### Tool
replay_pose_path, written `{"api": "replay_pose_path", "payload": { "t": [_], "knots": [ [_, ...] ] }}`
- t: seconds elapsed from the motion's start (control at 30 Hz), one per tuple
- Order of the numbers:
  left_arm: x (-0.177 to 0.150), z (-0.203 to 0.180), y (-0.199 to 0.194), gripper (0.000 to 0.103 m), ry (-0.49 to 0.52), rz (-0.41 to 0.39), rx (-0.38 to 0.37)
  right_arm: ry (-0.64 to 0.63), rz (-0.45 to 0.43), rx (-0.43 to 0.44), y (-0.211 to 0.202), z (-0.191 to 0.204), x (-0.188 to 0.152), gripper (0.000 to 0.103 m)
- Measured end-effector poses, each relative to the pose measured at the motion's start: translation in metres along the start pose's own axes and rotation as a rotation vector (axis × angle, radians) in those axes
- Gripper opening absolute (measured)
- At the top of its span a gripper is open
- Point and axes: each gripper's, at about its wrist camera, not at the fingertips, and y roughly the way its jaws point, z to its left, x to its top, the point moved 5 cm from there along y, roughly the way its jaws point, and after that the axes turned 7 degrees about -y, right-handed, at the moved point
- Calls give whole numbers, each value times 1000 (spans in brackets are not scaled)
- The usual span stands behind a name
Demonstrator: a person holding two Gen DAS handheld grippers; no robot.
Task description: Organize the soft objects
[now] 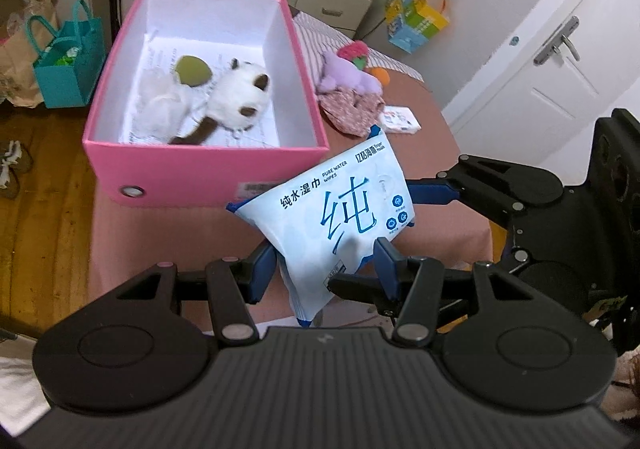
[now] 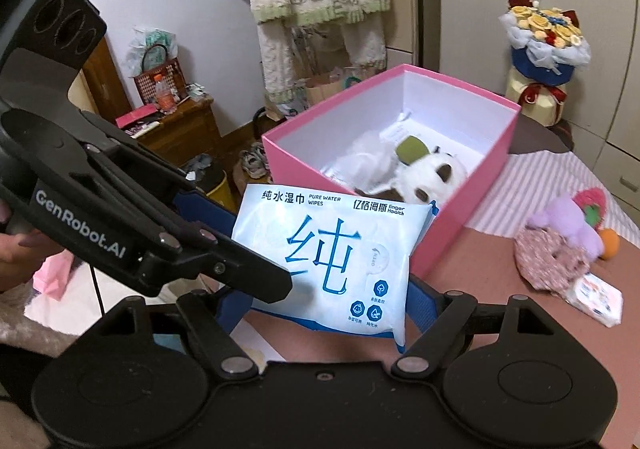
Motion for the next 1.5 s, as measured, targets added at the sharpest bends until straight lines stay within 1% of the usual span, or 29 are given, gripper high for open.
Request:
{"api": "replay_pose_path", "payload": {
  "t": [0.13, 0.27, 0.4, 0.53, 0.57, 0.6, 0.63, 0.67, 0.7, 0.73, 0.8, 0.83, 0.93, 1.03, 1.17, 1.33, 1.47, 1.5],
  "knots": [
    [14, 5, -10, 51, 25, -46, 15, 6, -12, 1, 6, -1, 17, 85],
    [32, 9, -18, 51, 57, -108, 22, 15, -39, -18, 13, -8, 35, 85],
    [59, 17, -14, 52, 54, -150, 4, 40, -75, -36, 23, -23, 55, 85],
    [91, 29, -4, 52, 39, -194, -5, 61, -111, -35, 37, -45, 74, 84],
    [98, 31, -2, 52, 47, -215, 2, 51, -116, -35, 41, -50, 79, 83],
    [104, 32, 0, 52, 78, -241, 15, 40, -114, -40, 46, -56, 83, 75],
    [111, 34, 2, 52, 109, -266, 25, 36, -106, -56, 52, -63, 87, 64],
    [118, 38, 6, 52, 115, -276, 24, 43, -100, -60, 56, -69, 90, 61],
    [124, 42, 9, 52, 107, -274, 20, 51, -93, -52, 62, -75, 93, 56],
    [130, 46, 13, 52, 107, -272, 13, 61, -85, -48, 67, -82, 96, 49],
    [142, 52, 22, 52, 99, -268, 0, 74, -75, -64, 79, -97, 101, 44],
    [149, 56, 28, 52, 96, -268, 3, 82, -73, -68, 84, -102, 103, 41],
    [167, 65, 48, 52, 96, -269, 26, 100, -55, -83, 100, -117, 109, 36],
    [186, 72, 67, 52, 88, -262, 40, 90, -24, -122, 116, -125, 114, 36],
    [203, 81, 89, 52, 73, -248, 41, 59, 2, -204, 133, -136, 121, 36],
    [213, 89, 111, 52, 67, -242, 67, 39, 27, -239, 148, -145, 126, 39],
    [215, 90, 120, 52, 87, -245, 94, 28, 47, -260, 158, -148, 125, 40],
    [215, 90, 120, 55, 92, -254, 103, 29, 50, -263, 159, -149, 125, 40]
  ]
}}
